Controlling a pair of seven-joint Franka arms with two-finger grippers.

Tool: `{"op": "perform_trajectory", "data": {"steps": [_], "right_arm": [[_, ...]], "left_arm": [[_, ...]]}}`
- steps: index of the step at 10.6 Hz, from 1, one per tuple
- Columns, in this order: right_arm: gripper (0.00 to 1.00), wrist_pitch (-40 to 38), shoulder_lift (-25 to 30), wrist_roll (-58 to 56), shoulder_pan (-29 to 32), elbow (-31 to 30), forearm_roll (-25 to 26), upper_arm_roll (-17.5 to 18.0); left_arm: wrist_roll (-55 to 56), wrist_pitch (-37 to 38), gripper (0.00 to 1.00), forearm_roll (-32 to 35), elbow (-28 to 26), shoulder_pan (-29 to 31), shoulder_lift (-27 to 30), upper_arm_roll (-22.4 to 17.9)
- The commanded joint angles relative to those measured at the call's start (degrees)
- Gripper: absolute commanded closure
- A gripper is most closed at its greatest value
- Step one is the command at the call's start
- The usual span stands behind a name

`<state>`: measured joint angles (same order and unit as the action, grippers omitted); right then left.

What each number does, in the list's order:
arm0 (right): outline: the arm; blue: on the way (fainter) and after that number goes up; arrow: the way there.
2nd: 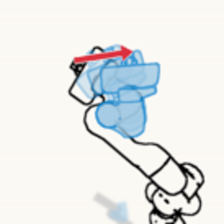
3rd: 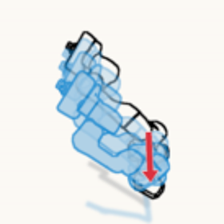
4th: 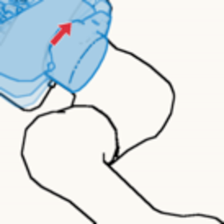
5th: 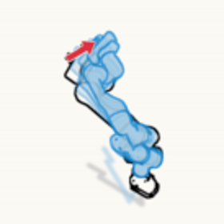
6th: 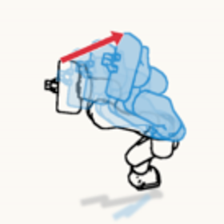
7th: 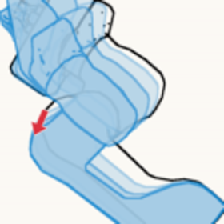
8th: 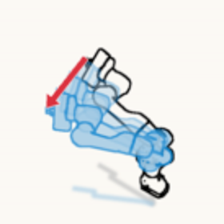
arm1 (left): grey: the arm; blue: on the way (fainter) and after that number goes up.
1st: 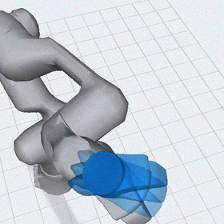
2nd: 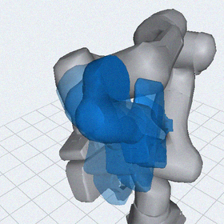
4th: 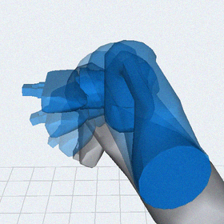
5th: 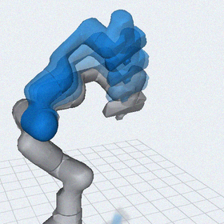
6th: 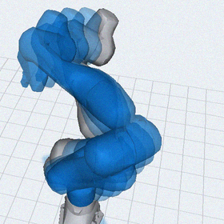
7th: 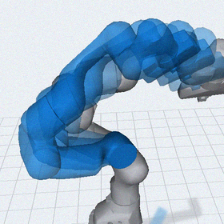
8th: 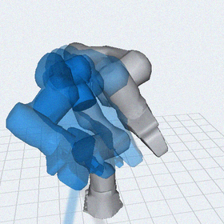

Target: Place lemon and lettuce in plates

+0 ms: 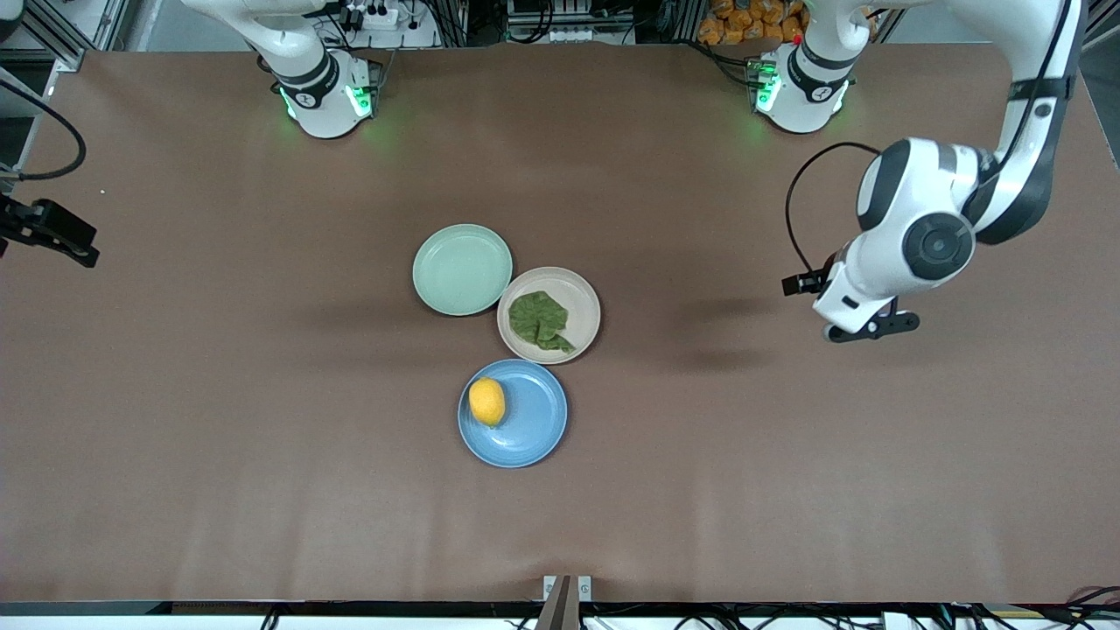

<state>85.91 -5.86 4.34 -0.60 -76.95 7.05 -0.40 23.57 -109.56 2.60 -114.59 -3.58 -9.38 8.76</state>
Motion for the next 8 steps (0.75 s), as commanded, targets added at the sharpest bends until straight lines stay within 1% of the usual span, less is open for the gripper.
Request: {"op": "perform_trajectory", "data": {"steps": [1,3,5,6,8], "right_arm": [[0.00,1.09,1.99,0.67,-0.20,-2.50,-1.24,-0.83],[0.00,2.32,2.08,0.67,0.16,-3.47,-3.17,-1.18],[0.00,2.94,1.82,0.67,0.25,-3.73,-3.27,-2.05],[0.00,3.20,1.99,0.67,0.16,-4.25,-3.27,-2.41],[0.00,3.21,2.08,1.20,-0.10,-4.26,-3.27,-2.50]], "left_arm": [[-1.86,-1.53,0.00,-1.73,-1.26,-0.38,5.40,-1.02],[-1.95,-1.89,0.00,-1.90,1.54,-0.47,7.96,-1.81],[-2.38,-2.06,0.00,-2.25,4.44,-0.47,10.16,-2.51],[-4.91,-1.98,0.00,-3.73,5.76,-0.73,10.78,-3.04],[-9.84,0.90,0.00,-3.84,7.61,-0.82,12.09,-3.31]]}}
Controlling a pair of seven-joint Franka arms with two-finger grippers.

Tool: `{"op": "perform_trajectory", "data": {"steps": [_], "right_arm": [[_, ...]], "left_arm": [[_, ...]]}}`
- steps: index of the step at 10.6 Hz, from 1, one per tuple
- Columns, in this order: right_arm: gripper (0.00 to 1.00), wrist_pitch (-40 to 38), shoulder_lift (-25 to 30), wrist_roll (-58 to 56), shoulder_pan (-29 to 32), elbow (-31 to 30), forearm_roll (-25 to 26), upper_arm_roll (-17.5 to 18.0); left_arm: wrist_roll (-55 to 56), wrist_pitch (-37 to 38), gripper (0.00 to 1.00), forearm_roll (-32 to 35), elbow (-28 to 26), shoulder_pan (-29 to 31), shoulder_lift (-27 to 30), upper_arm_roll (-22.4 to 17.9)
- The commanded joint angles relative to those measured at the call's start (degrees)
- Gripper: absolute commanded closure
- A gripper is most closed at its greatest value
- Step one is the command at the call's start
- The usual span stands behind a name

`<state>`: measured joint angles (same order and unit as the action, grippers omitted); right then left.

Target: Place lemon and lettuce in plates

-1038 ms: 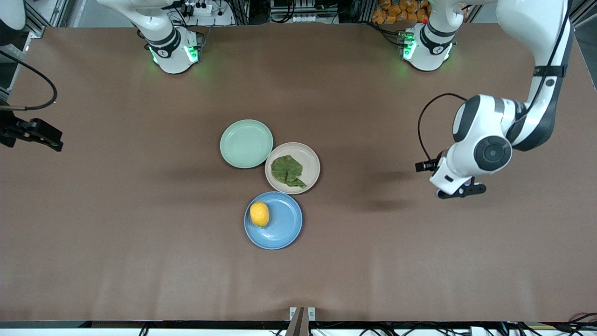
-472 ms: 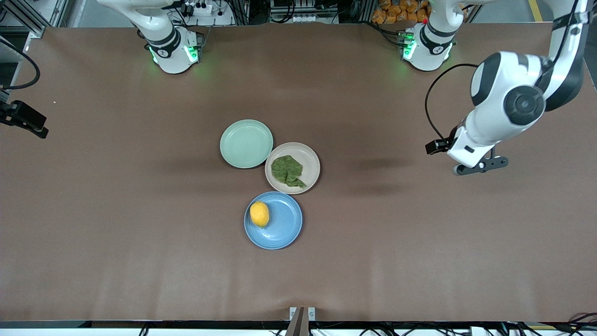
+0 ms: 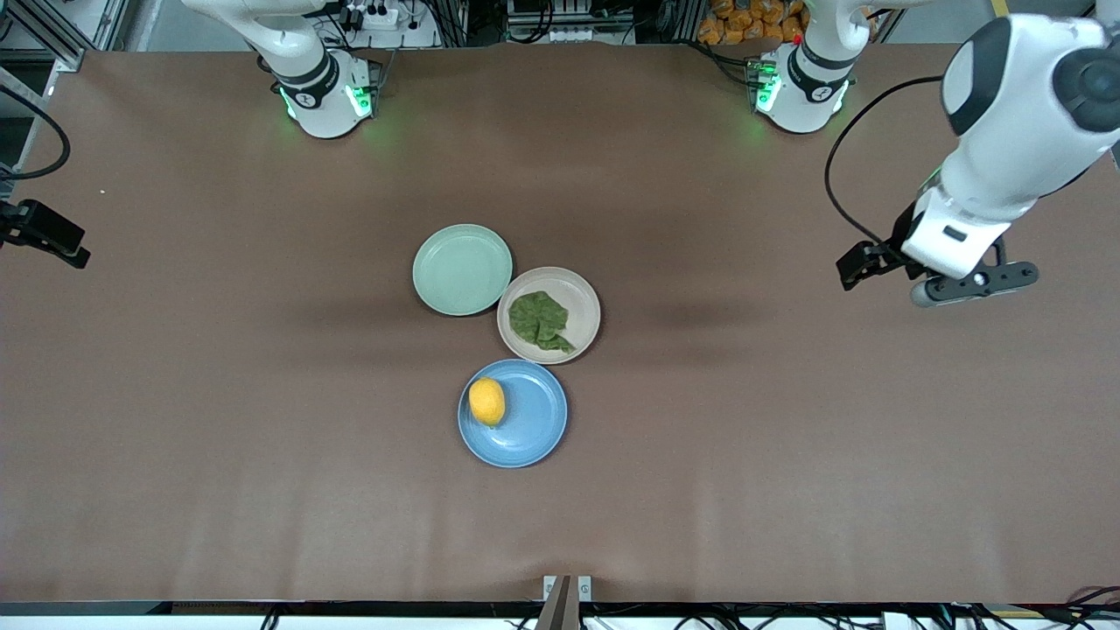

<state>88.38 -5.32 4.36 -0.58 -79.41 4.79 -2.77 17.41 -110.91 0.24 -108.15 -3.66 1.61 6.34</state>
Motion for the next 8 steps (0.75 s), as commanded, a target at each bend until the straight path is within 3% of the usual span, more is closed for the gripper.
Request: {"op": "perform_trajectory", "data": {"steps": [1,8], "right_arm": [[0.00,1.09,1.54,1.17,-0.21,-1.81,-1.01,-0.21],[0.00,2.42,1.19,1.17,-0.56,-2.86,-0.84,-0.39]], "left_arm": [[-5.96,5.06,0.00,-1.47,3.54,-0.73,1.29,-0.90],[-8.97,18.35,0.00,-1.21,14.89,-0.29,0.68,-0.81]]}}
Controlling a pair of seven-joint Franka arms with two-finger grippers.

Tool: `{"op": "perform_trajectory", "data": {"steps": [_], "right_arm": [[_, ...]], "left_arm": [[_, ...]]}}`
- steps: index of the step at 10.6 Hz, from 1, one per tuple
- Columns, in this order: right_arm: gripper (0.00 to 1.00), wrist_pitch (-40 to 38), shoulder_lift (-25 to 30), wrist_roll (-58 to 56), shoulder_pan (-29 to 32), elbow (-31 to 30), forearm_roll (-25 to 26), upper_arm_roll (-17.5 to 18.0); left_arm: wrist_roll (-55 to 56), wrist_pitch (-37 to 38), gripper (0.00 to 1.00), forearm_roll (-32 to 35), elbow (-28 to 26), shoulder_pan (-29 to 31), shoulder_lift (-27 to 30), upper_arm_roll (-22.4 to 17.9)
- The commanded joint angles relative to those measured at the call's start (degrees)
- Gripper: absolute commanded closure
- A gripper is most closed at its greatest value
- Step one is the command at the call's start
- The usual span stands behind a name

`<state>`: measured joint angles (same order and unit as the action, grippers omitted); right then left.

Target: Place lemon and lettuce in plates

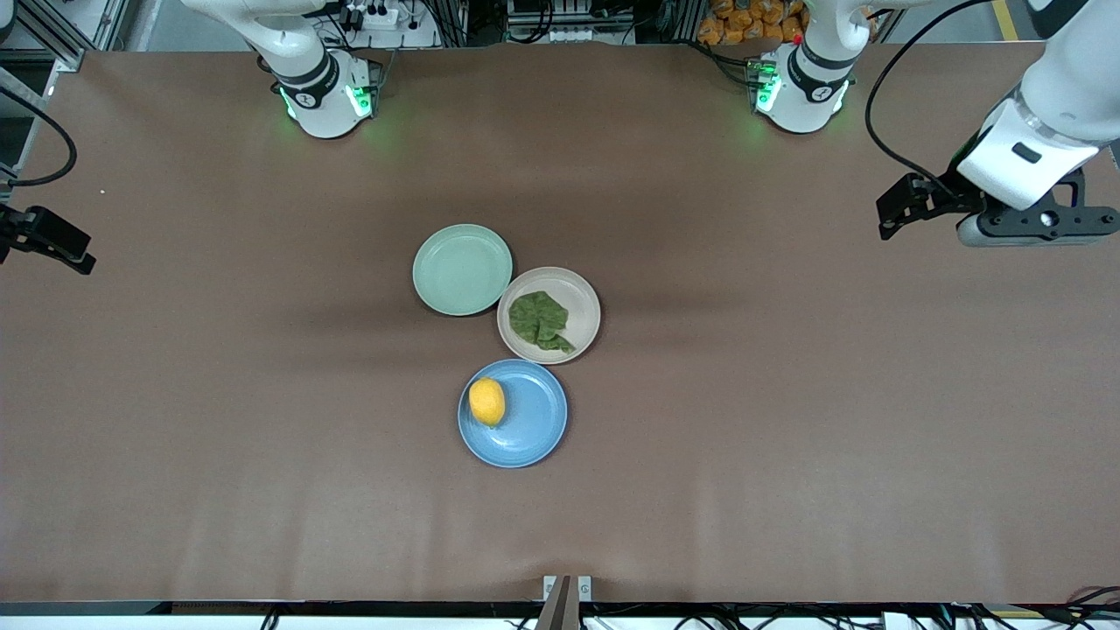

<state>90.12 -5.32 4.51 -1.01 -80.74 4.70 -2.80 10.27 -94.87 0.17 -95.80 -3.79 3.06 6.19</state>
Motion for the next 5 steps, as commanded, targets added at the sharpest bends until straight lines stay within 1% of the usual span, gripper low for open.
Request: {"op": "perform_trajectory", "data": {"steps": [1,2,5], "right_arm": [[0.00,0.67,1.10,1.02,0.04,-1.43,-0.75,-0.54],[0.00,0.75,1.01,1.02,0.21,-1.43,-0.75,-0.63],[0.00,1.19,0.84,1.02,0.13,-1.43,-0.57,-0.81]], "left_arm": [[-2.71,3.71,0.00,-1.31,4.11,0.09,-1.03,-0.65],[-2.80,4.77,0.00,-1.05,4.91,0.01,-1.04,-0.65],[-4.20,5.56,0.00,-0.52,4.92,-0.08,-0.95,-0.48]]}}
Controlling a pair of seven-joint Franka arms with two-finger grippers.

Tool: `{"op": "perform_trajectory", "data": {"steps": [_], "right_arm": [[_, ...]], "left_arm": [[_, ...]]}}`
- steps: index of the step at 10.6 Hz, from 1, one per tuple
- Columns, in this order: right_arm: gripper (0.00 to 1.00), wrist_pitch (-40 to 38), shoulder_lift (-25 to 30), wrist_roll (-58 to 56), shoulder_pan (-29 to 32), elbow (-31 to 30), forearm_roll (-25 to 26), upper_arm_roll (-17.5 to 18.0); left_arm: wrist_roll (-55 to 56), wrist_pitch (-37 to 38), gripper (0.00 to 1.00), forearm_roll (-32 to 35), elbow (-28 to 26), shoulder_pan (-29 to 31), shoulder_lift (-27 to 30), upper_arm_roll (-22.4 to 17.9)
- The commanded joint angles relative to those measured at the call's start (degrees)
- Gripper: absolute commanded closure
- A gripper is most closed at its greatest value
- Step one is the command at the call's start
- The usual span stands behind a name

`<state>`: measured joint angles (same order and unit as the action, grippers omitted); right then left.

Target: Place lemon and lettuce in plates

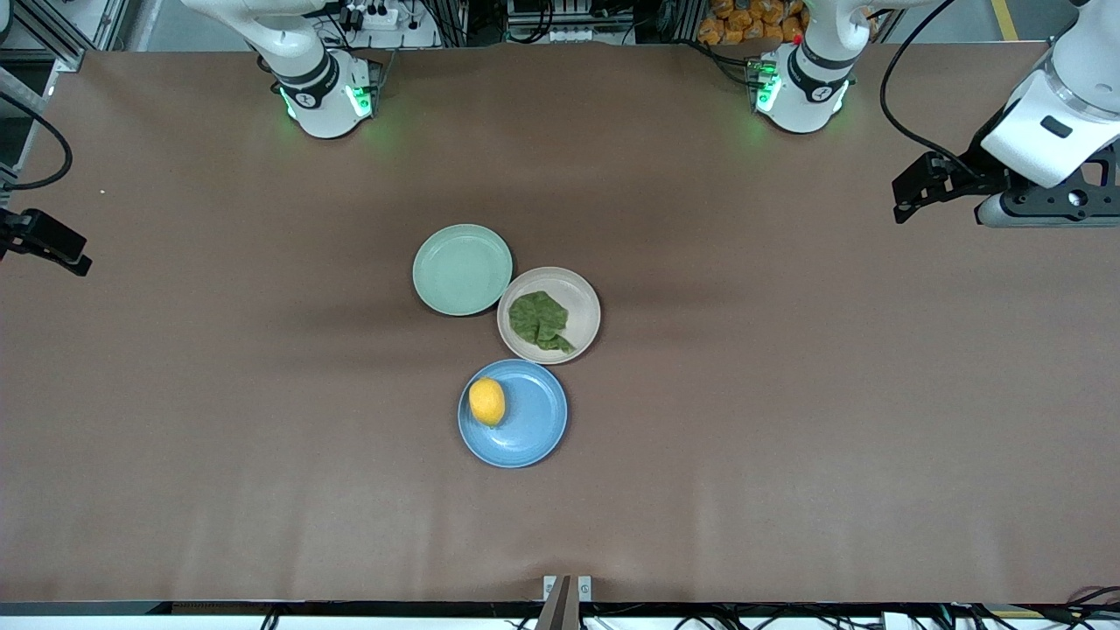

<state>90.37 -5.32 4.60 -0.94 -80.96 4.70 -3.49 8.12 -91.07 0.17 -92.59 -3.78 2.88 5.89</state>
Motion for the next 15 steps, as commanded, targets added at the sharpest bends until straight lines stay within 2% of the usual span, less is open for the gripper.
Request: {"op": "perform_trajectory", "data": {"steps": [1,9,12,15], "right_arm": [[0.00,0.95,0.75,0.85,0.06,-1.22,-0.31,-0.03],[0.00,0.86,0.57,0.58,0.24,-1.22,-0.75,-0.03],[0.00,0.86,0.57,0.41,0.50,-1.04,-4.25,-0.11],[0.00,0.77,0.57,0.41,0.77,-1.13,-4.62,-0.11]], "left_arm": [[-2.05,2.21,0.00,-0.52,1.71,-0.09,-0.34,-0.09],[-1.79,3.09,0.00,-0.61,3.03,-0.09,-0.33,0.09],[-1.97,3.09,0.00,-0.53,3.03,0.00,-0.34,-0.35],[-2.05,3.01,0.00,-0.52,3.03,0.00,-0.60,-0.35]]}}
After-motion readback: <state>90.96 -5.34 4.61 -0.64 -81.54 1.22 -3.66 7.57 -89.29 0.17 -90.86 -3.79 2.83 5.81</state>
